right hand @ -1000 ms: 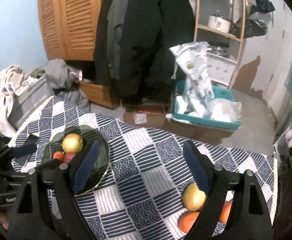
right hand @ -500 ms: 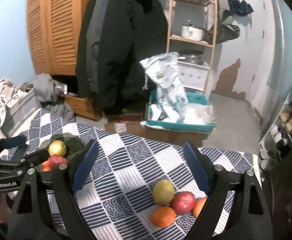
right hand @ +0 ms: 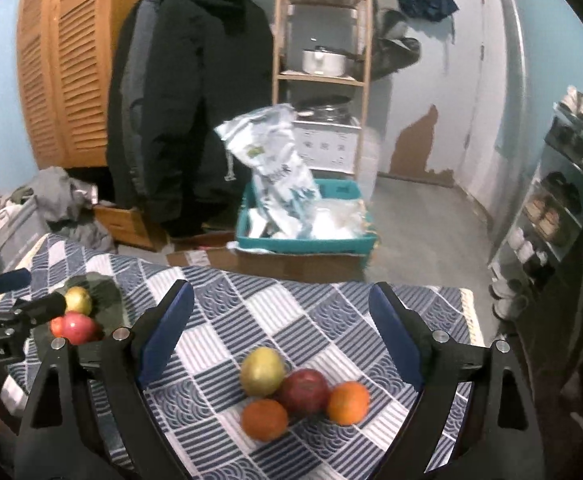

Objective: Organize fruits
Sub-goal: 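Withdraw both open grippers up from the glass plate, then move both grippers toward the remaining fruit on the cloth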

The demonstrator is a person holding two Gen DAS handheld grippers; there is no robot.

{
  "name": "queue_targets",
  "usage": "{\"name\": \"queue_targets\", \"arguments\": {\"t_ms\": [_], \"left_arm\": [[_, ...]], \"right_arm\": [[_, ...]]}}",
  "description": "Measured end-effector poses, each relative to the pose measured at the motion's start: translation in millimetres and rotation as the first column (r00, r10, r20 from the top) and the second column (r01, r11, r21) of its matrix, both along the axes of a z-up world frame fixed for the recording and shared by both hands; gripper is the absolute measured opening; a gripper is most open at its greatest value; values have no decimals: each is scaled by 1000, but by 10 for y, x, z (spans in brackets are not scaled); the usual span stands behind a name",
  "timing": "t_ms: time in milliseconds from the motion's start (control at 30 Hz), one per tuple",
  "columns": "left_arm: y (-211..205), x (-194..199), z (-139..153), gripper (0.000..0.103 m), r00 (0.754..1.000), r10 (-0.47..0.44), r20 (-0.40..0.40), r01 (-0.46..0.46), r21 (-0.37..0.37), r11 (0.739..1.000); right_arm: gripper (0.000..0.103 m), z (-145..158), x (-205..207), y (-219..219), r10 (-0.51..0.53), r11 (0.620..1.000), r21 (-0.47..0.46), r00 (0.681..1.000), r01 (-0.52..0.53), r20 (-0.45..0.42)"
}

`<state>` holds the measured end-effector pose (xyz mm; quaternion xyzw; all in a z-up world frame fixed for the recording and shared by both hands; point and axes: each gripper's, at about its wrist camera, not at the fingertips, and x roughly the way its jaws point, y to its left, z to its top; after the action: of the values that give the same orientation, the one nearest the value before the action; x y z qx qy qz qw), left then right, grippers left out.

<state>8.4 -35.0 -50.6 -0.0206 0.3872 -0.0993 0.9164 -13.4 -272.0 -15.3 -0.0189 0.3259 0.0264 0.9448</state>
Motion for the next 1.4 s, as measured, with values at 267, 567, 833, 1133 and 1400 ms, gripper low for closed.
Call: {"name": "queue_targets", "arguments": {"t_ms": [267,567,833,1133,1400], "left_arm": [[-351,23,-33,87,998,-66,-18,66,1,998],[-650,40,-161,87,992,-118,-48,119,11,993],[-865,106,-464,87,983,-142,-119,148,36,988],[-1074,158,-826,87,970,-164,-179,177,54,983],[-1334,180,-1184,87,944,-211,-254,231,51,972]], "right_arm": [[89,-109,-89,-364,-62,998,7,998,63,-20],[89,-279,-124,-696,-109,994,23,992,111,-70],[89,-530,-119,-871,-136,990,13,982,139,-133],[89,-983,-110,-1050,-167,984,20,952,178,-255],[89,-1314,-139,-1146,-188,979,0,914,201,-360]]}}
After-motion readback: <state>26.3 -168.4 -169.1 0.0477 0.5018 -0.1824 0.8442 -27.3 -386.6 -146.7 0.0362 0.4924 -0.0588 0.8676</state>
